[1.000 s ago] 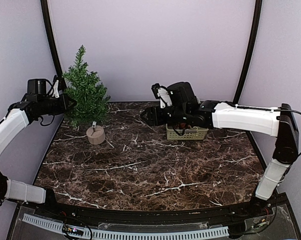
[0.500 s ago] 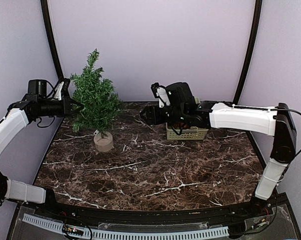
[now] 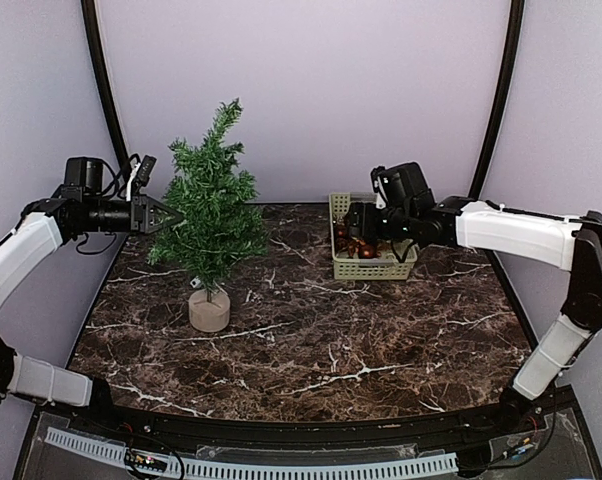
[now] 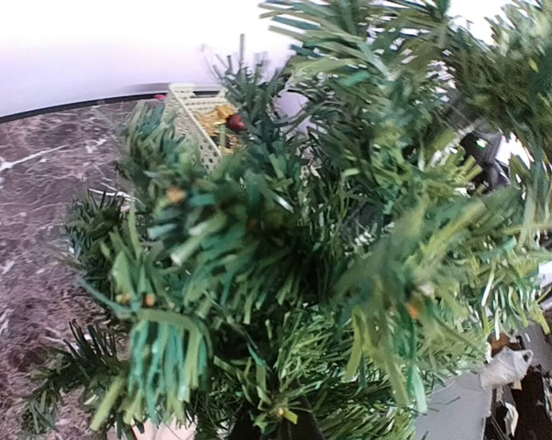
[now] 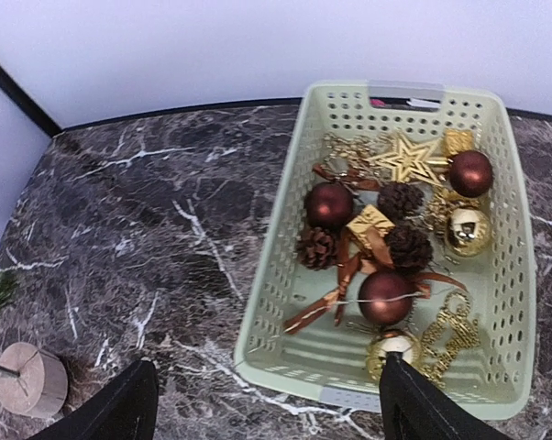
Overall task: Decorate the small christmas tree
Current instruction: Move the Christmas tree to the center of the board.
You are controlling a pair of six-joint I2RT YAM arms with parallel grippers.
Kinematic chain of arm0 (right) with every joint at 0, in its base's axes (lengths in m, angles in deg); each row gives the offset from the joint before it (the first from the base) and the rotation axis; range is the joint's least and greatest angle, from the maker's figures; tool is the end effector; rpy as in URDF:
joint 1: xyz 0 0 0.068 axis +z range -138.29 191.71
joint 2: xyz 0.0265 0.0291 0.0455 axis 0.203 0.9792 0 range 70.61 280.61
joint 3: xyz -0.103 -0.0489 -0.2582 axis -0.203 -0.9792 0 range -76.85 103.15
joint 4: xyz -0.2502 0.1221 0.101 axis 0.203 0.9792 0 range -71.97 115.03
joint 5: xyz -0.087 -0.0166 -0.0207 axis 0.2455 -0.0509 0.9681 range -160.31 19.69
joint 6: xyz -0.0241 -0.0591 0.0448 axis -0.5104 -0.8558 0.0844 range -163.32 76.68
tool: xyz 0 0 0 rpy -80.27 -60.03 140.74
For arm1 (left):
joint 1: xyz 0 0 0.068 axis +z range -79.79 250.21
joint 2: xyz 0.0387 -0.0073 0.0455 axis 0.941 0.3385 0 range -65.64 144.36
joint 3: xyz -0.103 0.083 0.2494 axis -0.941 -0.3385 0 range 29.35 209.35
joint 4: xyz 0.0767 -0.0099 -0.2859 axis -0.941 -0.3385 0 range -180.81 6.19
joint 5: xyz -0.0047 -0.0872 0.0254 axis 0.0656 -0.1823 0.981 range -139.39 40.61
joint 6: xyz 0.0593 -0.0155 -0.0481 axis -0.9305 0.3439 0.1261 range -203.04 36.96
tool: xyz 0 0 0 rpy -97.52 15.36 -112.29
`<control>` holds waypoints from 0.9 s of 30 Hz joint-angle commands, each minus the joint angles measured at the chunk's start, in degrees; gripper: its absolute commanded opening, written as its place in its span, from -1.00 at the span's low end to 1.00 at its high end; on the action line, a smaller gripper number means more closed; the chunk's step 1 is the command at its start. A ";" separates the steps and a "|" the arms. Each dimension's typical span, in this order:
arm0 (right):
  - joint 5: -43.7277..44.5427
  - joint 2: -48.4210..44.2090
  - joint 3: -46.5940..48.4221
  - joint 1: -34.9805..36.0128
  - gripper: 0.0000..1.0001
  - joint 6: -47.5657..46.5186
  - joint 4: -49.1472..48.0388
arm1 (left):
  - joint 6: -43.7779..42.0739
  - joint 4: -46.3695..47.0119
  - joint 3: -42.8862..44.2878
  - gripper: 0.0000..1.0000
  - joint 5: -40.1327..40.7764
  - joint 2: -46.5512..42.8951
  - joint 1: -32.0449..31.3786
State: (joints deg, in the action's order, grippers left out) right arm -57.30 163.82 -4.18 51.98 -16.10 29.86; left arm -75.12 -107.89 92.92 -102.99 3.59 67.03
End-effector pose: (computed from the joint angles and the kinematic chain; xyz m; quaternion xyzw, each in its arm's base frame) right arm 0.3437 0.2714 0.2698 -0.0447 0.8711 0.1833 0.4533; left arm 0.3043 -0.0706 0.3451 0.1943 0.7807 -0.4314 0.4083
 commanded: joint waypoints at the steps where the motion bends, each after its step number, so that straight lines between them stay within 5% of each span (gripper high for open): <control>1: -1.02 -0.29 -1.87 -4.10 0.69 6.43 1.98 | -1.72 5.29 2.50 -1.00 -8.60 0.67 -1.00; 7: -4.45 3.20 -1.97 -7.55 0.71 8.20 -0.24 | -3.22 7.54 1.84 -1.00 -12.28 3.05 -2.00; 27: -10.74 20.43 7.17 -11.25 0.60 12.45 -10.58 | -10.81 6.13 1.36 -1.00 -6.32 4.71 -1.08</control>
State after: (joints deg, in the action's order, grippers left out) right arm -65.89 182.24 0.39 41.27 -5.65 24.81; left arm -83.36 -102.32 93.18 -109.00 10.30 65.48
